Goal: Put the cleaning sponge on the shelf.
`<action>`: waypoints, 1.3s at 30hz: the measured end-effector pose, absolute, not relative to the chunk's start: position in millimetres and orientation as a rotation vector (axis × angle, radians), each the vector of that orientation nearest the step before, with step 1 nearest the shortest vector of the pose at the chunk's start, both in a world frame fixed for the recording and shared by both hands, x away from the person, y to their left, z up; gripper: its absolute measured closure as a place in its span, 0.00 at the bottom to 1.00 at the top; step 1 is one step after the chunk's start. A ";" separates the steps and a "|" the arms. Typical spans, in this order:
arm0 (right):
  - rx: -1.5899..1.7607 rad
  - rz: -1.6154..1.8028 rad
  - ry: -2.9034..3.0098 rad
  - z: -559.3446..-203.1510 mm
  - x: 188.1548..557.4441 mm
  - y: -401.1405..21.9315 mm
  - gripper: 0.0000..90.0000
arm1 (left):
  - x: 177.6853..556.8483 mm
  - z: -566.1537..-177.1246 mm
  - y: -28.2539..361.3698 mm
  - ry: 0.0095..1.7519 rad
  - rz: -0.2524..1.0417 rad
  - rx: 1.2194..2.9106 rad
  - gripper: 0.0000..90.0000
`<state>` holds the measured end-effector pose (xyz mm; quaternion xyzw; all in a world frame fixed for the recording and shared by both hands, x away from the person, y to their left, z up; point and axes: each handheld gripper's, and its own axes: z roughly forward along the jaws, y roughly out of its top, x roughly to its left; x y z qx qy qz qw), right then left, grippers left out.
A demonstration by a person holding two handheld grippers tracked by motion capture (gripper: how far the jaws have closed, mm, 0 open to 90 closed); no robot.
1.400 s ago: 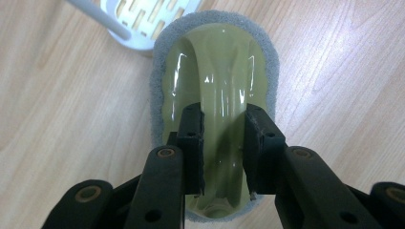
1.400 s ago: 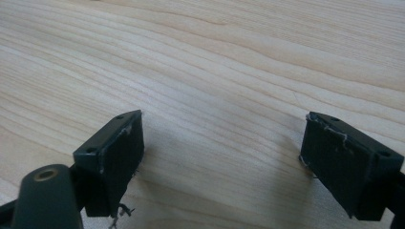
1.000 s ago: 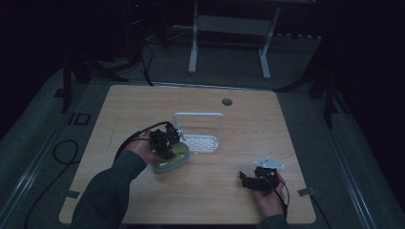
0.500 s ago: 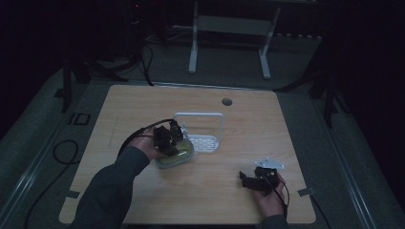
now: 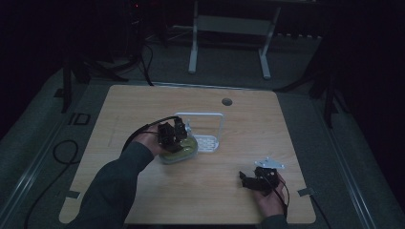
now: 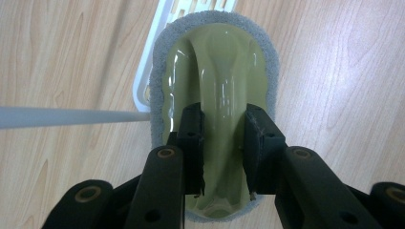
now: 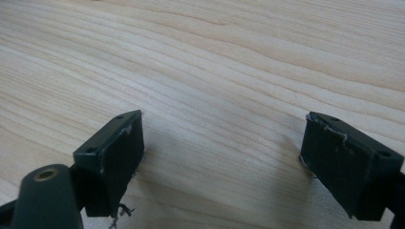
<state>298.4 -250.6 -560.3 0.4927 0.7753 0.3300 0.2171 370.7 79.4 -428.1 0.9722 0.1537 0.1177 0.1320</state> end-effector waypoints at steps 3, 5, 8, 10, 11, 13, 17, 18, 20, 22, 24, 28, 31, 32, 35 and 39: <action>1.365 0.914 2.148 -560.3 298.4 -250.6 0.16 | 371.6 -428.0 77.0 0.434 0.332 2.821 0.80; 1.366 0.914 2.148 -560.2 298.3 -250.5 0.16 | 371.5 -427.1 75.4 0.411 0.335 2.823 0.80; 1.366 0.914 2.148 -560.2 298.3 -250.5 0.16 | 372.4 -426.2 72.6 0.388 0.342 2.836 0.80; 1.366 0.914 2.148 -560.2 298.3 -250.5 0.16 | 374.0 -425.0 71.0 0.374 0.347 2.838 0.80; 1.367 0.914 2.148 -560.2 298.3 -250.4 0.16 | 374.5 -424.5 70.1 0.371 0.349 2.835 0.80; 1.367 0.914 2.148 -560.2 298.3 -250.5 0.16 | 375.7 -423.2 68.5 0.361 0.354 2.837 0.80; 1.367 0.914 2.148 -560.3 298.4 -250.5 0.16 | 378.4 -421.6 65.1 0.334 0.355 2.842 0.80; 1.367 0.914 2.148 -560.2 298.3 -250.5 0.16 | 378.7 -422.3 64.4 0.329 0.353 2.839 0.80; 1.366 0.914 2.148 -560.2 298.3 -250.5 0.16 | 379.6 -423.2 63.4 0.322 0.348 2.844 0.80; 1.367 0.914 2.148 -560.2 298.3 -250.5 0.16 | 380.2 -424.3 62.4 0.307 0.347 2.843 0.80; 1.366 0.914 2.148 -560.2 298.3 -250.5 0.16 | 380.5 -424.9 61.5 0.293 0.352 2.841 0.80; 1.367 0.914 2.148 -560.2 298.3 -250.5 0.16 | 382.0 -427.1 59.5 0.265 0.357 2.841 0.80; 1.367 0.914 2.148 -560.2 298.3 -250.5 0.16 | 383.5 -429.1 56.7 0.236 0.354 2.841 0.80; 1.367 0.914 2.148 -560.2 298.3 -250.5 0.16 | 383.8 -429.3 55.8 0.227 0.357 2.844 0.80; 1.366 0.914 2.148 -560.2 298.4 -250.5 0.16 | 385.5 -430.1 53.1 0.214 0.349 2.844 0.79; 1.368 0.914 2.148 -560.2 298.3 -250.5 0.16 | 389.1 -427.0 50.3 0.201 0.356 2.841 0.79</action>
